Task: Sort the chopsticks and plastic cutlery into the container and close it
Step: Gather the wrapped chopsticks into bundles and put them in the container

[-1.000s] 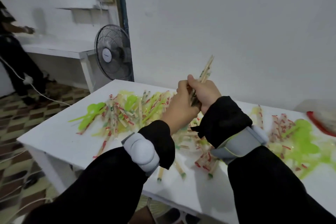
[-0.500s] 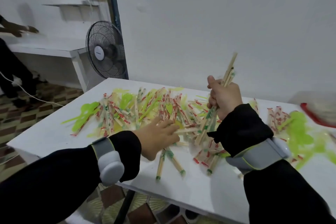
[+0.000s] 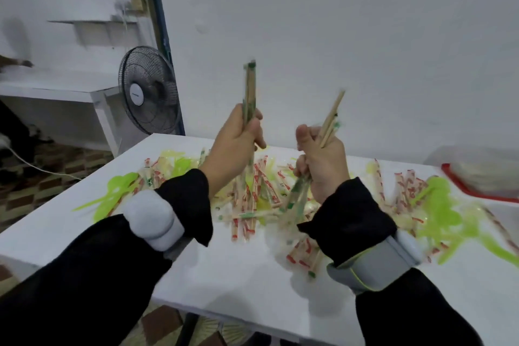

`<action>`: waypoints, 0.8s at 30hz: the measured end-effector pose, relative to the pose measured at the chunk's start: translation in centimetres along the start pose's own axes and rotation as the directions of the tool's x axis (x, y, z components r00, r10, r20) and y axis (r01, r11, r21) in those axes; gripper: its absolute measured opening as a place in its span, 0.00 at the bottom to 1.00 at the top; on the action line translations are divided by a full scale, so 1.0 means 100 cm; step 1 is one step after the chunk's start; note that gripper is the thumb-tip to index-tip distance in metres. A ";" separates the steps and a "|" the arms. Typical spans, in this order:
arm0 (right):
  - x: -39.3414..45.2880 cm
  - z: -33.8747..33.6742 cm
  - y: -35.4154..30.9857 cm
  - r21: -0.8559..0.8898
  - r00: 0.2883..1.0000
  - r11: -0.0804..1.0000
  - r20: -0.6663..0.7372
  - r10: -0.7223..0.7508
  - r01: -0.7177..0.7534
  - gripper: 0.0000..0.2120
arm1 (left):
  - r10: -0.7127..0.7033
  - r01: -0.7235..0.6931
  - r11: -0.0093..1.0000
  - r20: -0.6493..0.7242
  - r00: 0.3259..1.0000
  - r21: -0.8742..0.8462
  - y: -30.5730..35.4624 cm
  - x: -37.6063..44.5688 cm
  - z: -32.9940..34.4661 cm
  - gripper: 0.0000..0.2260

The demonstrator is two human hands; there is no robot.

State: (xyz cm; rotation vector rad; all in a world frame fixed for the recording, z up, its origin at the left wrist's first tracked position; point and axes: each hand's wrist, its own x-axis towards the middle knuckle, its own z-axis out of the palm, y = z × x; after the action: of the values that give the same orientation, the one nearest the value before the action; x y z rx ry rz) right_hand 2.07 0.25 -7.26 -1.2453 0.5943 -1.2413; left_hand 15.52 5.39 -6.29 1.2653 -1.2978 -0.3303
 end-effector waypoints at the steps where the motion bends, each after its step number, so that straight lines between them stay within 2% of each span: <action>1: -0.004 0.009 0.004 -0.004 1.000 1.000 0.014 0.010 -0.010 0.24 | -0.079 0.075 0.993 -0.040 0.996 -0.095 0.004 -0.003 0.009 0.10; 4: -0.015 0.028 0.021 -0.053 0.998 0.998 0.043 0.043 -0.041 0.24 | -0.290 0.261 0.909 -0.043 0.956 -0.324 0.005 -0.020 0.035 0.10; 6: -0.019 0.032 0.036 -0.081 0.993 0.991 0.052 0.110 -0.105 0.26 | -0.331 0.291 0.888 -0.054 0.942 -0.356 -0.003 -0.034 0.044 0.11; 8: -0.022 0.029 0.051 -0.066 0.981 0.981 0.050 0.187 -0.183 0.20 | -0.339 0.310 0.886 -0.025 0.941 -0.345 -0.015 -0.046 0.047 0.14; 11: -0.024 0.022 0.067 -0.015 0.965 0.965 -0.036 0.261 -0.262 0.08 | -0.307 0.356 0.909 0.230 0.924 -0.217 -0.037 -0.068 0.049 0.15; 13: -0.021 0.017 0.072 -0.001 0.940 0.951 -0.147 0.307 -0.310 0.03 | -0.268 0.340 0.931 0.381 0.885 -0.132 -0.048 -0.073 0.049 0.22; 17: -0.004 0.004 0.063 0.130 0.898 0.961 -0.342 0.276 -0.245 0.07 | -0.280 0.329 0.943 0.403 0.871 -0.057 -0.054 -0.068 0.038 0.45; 19: 0.006 -0.005 0.049 0.210 0.876 0.959 -0.406 0.261 -0.188 0.09 | -0.259 0.235 0.966 0.477 0.840 0.112 -0.056 -0.066 0.031 0.51; 21: 0.017 -0.014 0.035 0.346 0.866 0.926 -0.407 0.291 -0.148 0.09 | -0.217 0.083 0.960 0.525 0.823 0.267 -0.056 -0.066 0.029 0.50; 24: 0.028 -0.025 0.022 0.516 0.854 0.836 -0.334 0.398 -0.188 0.10 | -0.080 -0.046 0.955 0.405 0.911 0.294 -0.054 -0.059 0.039 0.41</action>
State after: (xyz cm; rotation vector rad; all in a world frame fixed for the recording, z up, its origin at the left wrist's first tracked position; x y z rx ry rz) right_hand 1.55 -3.57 -9.23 -0.4421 0.7235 -1.2936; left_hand 12.72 6.12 -14.73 1.5145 -1.7495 -0.4443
